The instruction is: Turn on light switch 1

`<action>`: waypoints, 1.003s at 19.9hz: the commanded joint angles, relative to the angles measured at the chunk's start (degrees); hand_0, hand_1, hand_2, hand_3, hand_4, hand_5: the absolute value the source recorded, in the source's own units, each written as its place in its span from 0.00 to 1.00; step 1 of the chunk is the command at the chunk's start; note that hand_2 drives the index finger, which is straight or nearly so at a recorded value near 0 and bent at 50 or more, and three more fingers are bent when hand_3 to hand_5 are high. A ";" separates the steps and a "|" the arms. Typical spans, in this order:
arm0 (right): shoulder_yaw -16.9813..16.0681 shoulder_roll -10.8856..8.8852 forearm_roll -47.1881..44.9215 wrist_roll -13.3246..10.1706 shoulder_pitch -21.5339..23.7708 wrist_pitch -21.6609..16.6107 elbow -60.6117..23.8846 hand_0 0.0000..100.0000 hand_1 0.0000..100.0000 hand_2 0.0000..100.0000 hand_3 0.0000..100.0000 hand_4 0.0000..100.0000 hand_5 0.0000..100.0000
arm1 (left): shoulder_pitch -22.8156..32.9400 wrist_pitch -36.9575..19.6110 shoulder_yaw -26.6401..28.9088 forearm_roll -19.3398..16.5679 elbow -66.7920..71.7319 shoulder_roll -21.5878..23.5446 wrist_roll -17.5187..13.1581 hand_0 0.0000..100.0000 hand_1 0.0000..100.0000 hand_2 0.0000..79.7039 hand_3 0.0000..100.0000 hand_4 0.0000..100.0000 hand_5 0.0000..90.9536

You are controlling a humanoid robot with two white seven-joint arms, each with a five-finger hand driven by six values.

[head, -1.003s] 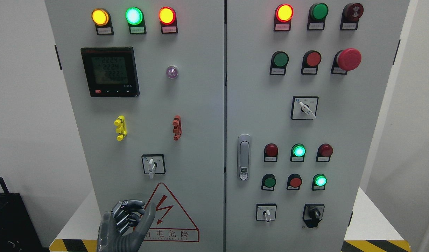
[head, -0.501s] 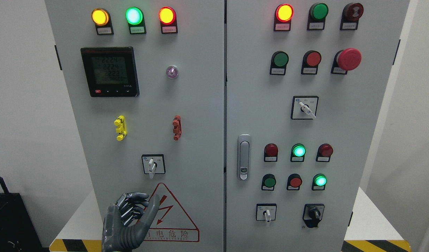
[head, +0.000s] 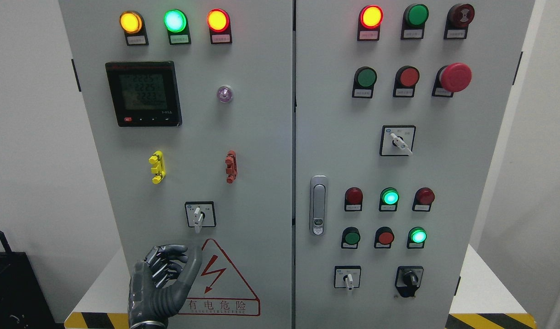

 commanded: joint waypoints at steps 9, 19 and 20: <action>0.00 0.00 -0.01 -0.21 0.00 0.02 0.00 0.30 0.00 0.00 0.00 0.00 0.00 | -1.97 2.14 -0.80 0.21 0.76 -0.76 0.08 0.14 0.66 0.62 0.72 0.80 0.75; 0.00 0.00 0.00 -0.12 0.00 0.02 0.00 0.30 0.00 0.00 0.00 0.00 0.00 | -3.20 2.41 -1.06 -0.05 0.84 -0.85 0.25 0.14 0.66 0.62 0.73 0.81 0.77; 0.00 0.00 -0.01 -0.21 0.00 0.02 0.00 0.30 0.00 0.00 0.00 0.00 0.00 | -3.38 2.49 -1.06 -0.05 0.84 -0.94 0.26 0.14 0.66 0.62 0.73 0.81 0.77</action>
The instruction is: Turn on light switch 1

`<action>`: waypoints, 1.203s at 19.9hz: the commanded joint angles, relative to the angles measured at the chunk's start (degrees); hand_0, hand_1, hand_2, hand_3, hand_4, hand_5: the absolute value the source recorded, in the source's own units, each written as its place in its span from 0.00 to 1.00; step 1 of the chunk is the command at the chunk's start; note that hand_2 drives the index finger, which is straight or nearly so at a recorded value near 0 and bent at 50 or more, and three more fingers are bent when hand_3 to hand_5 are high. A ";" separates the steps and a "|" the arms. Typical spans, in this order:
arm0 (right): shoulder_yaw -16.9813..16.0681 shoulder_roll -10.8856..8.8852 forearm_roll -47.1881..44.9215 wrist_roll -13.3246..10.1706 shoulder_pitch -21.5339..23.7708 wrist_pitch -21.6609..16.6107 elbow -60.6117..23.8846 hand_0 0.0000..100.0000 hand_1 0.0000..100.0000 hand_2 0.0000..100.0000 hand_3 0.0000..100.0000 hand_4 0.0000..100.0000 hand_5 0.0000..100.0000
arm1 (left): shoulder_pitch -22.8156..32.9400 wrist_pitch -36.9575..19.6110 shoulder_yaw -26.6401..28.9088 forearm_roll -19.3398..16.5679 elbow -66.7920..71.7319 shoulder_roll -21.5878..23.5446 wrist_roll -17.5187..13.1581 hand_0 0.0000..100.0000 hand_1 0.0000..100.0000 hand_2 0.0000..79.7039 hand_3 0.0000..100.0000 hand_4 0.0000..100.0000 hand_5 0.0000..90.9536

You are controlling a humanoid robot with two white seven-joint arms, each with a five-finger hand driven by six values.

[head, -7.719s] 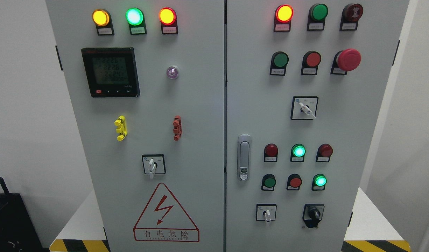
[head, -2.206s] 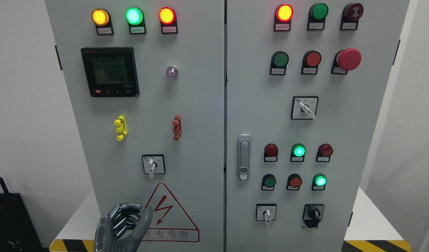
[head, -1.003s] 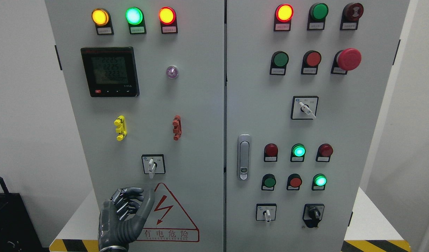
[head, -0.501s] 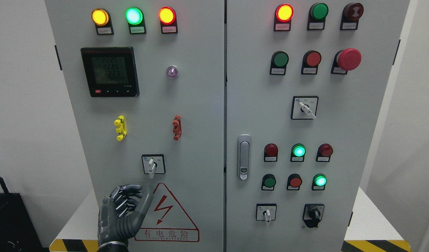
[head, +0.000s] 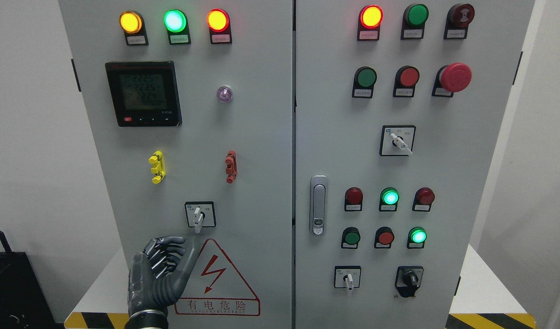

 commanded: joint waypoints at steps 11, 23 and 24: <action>0.00 0.00 0.06 -0.03 0.00 0.02 0.00 0.30 0.00 0.00 0.00 0.00 0.00 | -1.95 2.43 -2.25 -0.58 0.25 -0.35 0.97 0.15 0.67 0.62 0.73 0.81 0.76; 0.00 0.00 -0.03 -0.03 0.00 0.02 0.00 0.30 0.00 0.00 0.00 0.00 0.00 | -3.35 3.48 -1.99 -0.75 0.43 -0.53 1.59 0.15 0.67 0.63 0.73 0.81 0.76; 0.00 0.00 -0.03 0.05 0.00 0.02 0.00 0.30 0.00 0.00 0.00 0.00 0.00 | -3.53 3.75 -1.99 -0.75 0.52 -0.53 1.59 0.15 0.67 0.63 0.73 0.81 0.76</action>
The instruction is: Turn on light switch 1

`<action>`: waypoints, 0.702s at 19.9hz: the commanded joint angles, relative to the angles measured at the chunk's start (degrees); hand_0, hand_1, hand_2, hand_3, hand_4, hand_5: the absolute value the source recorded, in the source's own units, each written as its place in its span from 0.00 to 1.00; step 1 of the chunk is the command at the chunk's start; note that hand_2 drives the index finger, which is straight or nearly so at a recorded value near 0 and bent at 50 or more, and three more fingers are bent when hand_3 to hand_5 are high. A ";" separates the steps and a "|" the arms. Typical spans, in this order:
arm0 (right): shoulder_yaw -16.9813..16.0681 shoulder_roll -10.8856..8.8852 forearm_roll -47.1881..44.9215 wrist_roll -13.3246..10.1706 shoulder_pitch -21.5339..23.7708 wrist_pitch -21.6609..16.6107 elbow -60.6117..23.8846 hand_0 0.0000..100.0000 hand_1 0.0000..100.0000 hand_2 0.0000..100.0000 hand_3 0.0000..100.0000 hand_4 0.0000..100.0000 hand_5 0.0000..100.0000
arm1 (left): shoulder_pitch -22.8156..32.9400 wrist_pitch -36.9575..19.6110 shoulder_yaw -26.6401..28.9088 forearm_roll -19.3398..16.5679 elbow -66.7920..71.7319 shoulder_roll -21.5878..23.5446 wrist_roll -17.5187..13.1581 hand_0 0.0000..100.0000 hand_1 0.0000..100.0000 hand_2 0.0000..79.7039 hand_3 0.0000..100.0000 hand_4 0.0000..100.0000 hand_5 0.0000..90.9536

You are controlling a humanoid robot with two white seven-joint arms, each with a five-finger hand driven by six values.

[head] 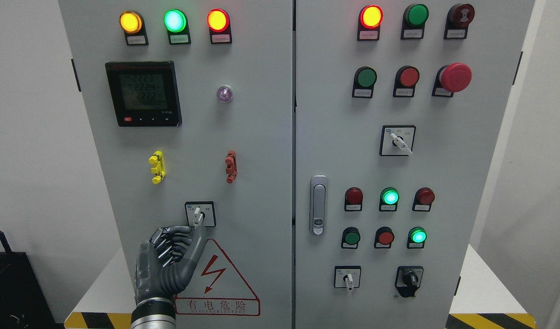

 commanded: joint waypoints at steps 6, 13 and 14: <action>0.00 0.00 -0.01 0.03 0.00 0.02 0.00 0.30 0.00 0.00 0.00 0.00 0.00 | -1.49 2.30 -0.22 -0.25 0.28 -0.13 0.03 0.15 0.67 0.64 0.73 0.81 0.76; 0.00 0.00 -0.01 0.12 0.00 0.02 0.00 0.30 0.00 0.00 0.00 0.00 0.00 | -2.10 3.71 -0.39 -0.16 0.28 -0.22 0.03 0.17 0.67 0.66 0.73 0.81 0.75; 0.00 0.00 -0.01 0.03 0.00 0.02 0.00 0.30 0.00 0.00 0.00 0.00 0.00 | -2.19 3.71 -0.31 -0.16 0.28 -0.22 0.03 0.18 0.67 0.66 0.73 0.82 0.76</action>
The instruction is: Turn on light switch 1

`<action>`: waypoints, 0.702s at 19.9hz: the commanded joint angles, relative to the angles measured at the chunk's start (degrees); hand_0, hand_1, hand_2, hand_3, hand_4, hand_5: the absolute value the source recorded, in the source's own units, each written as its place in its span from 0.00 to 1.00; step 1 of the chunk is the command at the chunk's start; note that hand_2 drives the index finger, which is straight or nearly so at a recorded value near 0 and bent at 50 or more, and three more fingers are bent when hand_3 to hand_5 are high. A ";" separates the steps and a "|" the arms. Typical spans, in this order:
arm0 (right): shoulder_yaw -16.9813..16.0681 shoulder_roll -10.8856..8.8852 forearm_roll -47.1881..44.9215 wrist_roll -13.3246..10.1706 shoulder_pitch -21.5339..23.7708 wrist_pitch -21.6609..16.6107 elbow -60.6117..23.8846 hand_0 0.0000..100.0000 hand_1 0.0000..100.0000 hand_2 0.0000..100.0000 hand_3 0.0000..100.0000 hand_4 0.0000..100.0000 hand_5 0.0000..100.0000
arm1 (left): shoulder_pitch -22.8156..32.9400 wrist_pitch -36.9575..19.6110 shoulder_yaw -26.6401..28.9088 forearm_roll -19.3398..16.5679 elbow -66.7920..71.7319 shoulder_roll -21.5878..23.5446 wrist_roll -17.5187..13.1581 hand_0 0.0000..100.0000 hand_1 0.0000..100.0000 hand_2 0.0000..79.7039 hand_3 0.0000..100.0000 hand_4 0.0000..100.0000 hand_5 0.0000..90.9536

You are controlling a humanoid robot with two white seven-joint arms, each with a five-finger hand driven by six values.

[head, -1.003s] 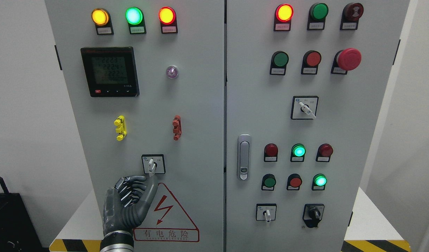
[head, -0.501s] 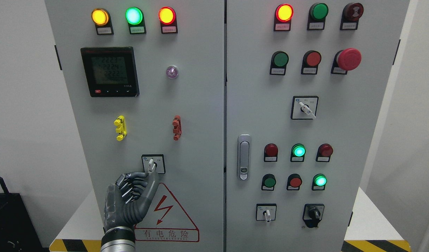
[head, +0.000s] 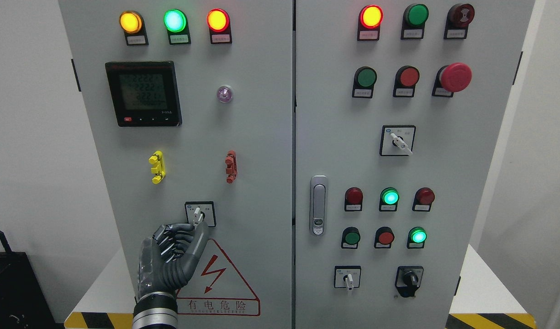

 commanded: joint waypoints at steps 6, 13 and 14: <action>0.00 0.00 -0.02 0.14 0.00 0.02 0.00 0.30 0.00 0.00 0.00 0.00 0.00 | -0.74 0.72 -0.11 -0.08 0.08 -0.19 -0.04 0.20 0.67 0.67 0.74 0.82 0.77; 0.00 0.00 -0.02 0.14 0.00 0.02 0.00 0.30 0.00 0.00 0.00 0.00 0.00 | -1.09 1.52 -0.11 -0.08 0.08 -0.19 0.05 0.22 0.66 0.68 0.75 0.82 0.77; 0.00 0.00 -0.02 0.14 0.00 0.02 0.00 0.30 0.00 0.00 0.00 0.00 0.00 | -1.18 1.52 -0.11 -0.08 0.08 -0.19 -0.04 0.22 0.66 0.68 0.75 0.82 0.77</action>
